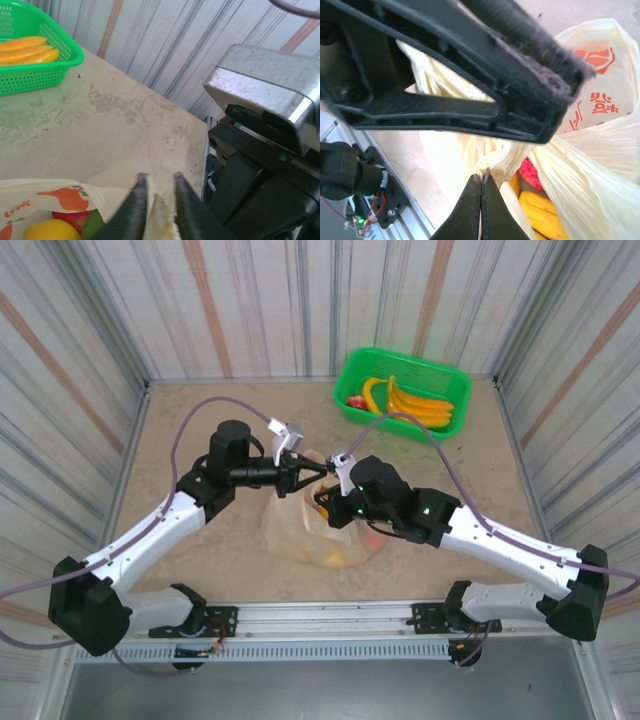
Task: Place the fake fruits into the plastic bag and tie a complex knot
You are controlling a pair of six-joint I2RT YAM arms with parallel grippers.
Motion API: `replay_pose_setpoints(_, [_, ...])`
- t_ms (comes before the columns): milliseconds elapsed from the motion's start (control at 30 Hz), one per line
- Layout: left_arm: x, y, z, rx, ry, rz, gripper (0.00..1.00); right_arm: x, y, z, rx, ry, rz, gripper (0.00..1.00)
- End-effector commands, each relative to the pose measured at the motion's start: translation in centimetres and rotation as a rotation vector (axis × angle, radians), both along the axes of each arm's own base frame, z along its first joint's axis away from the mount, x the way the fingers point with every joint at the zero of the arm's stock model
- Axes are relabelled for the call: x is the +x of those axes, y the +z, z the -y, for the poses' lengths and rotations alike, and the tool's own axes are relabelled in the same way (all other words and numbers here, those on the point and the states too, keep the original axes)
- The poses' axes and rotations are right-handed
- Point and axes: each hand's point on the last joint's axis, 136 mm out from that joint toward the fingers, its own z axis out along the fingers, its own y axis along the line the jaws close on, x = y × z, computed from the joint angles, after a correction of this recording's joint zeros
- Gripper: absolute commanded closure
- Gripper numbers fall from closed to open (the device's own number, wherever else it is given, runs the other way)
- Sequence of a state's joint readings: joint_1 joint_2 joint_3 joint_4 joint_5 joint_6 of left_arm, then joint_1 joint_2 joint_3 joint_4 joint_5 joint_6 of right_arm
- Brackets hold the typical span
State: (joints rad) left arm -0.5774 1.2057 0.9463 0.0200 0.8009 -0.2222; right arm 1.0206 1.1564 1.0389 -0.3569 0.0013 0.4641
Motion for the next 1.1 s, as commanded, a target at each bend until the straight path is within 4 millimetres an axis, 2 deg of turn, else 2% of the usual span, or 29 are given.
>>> replay_pose_setpoints(0, [-0.3,1.3,0.0,-0.006,-0.013,0.048,0.94,0.9,-0.2,-0.1,-0.013,-0.015,0.035,1.0])
replay_pose_setpoints(33, [-0.3,1.3,0.1,-0.005,-0.014,0.054,0.99,0.9,-0.2,-0.1,-0.012,-0.015,0.034,0.97])
replay_pose_setpoints(100, [-0.4,1.5,0.0,-0.004,-0.016,0.079,1.0,0.6,0.1,-0.1,-0.01,-0.002,0.039,0.83])
replay_pose_setpoints(167, [-0.6,1.7,-0.1,-0.002,-0.011,0.128,1.0,-0.4,1.2,0.1,0.002,0.053,0.049,0.56])
replay_pose_setpoints(233, [-1.2,2.0,-0.3,-0.008,-0.023,0.194,1.0,-1.7,2.9,0.6,0.027,0.139,0.061,0.38])
replay_pose_setpoints(300, [-1.8,2.4,-0.4,-0.016,-0.029,0.275,1.0,-3.1,4.5,1.5,0.041,0.224,0.098,0.32])
replay_pose_setpoints(433, [-2.6,2.9,-0.3,-0.014,-0.048,0.384,1.0,-6.0,7.9,3.9,0.102,0.397,0.206,0.35])
replay_pose_setpoints(467, [-2.7,2.9,-0.2,-0.015,-0.055,0.394,1.0,-6.0,8.3,4.5,0.1,0.397,0.247,0.4])
replay_pose_setpoints(533, [-2.8,3.0,-0.2,-0.021,-0.062,0.409,1.0,-4.6,8.8,5.9,0.076,0.342,0.302,0.52])
replay_pose_setpoints(600, [-3.0,3.0,-0.2,-0.032,-0.067,0.422,1.0,-3.1,8.3,6.5,0.055,0.322,0.316,0.55])
replay_pose_setpoints(667, [-3.1,2.9,-0.1,-0.034,-0.068,0.432,1.0,-3.0,7.8,6.1,0.072,0.385,0.302,0.51])
replay_pose_setpoints(700, [-3.2,2.9,-0.2,-0.035,-0.07,0.438,1.0,-3.1,7.5,5.6,0.09,0.437,0.294,0.46])
replay_pose_setpoints(800, [-3.5,3.0,-0.2,-0.037,-0.076,0.443,1.0,-2.8,7.6,4.2,0.133,0.505,0.335,0.38])
replay_pose_setpoints(933, [-3.8,3.0,-0.2,-0.044,-0.084,0.45,1.0,-1.5,6.7,2.1,0.144,0.57,0.339,0.36])
replay_pose_setpoints(1067, [-4.0,3.0,-0.3,-0.048,-0.087,0.458,1.0,-0.8,6.0,1.0,0.158,0.627,0.3,0.38])
